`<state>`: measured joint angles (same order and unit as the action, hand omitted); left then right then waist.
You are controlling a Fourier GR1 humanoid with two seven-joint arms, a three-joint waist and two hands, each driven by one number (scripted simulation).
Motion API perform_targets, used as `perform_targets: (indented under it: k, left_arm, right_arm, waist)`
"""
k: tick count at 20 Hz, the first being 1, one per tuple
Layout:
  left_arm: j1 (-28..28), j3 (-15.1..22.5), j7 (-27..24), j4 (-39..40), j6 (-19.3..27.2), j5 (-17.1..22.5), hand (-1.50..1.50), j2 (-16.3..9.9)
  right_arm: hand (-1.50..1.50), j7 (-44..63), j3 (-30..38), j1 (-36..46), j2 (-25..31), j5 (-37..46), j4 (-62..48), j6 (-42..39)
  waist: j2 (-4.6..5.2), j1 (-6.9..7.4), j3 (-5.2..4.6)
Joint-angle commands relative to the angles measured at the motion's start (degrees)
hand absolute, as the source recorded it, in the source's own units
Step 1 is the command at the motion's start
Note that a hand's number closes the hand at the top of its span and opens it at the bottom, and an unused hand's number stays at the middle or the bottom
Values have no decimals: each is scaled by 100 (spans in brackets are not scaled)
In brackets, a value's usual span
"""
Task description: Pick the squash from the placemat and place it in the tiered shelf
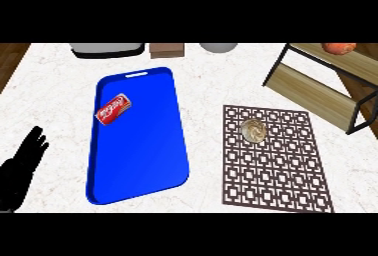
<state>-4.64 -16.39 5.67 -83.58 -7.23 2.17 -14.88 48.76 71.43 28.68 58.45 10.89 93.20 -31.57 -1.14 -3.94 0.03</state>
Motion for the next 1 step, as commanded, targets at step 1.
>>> perform_targets:
  k: [1]
  left_arm:
    - [170,-50,92,69,122,-46,0,-20]
  right_arm:
    - [-150,76,1382,-603,423,-703,16,-1194]
  waist:
    - [4,-91,4]
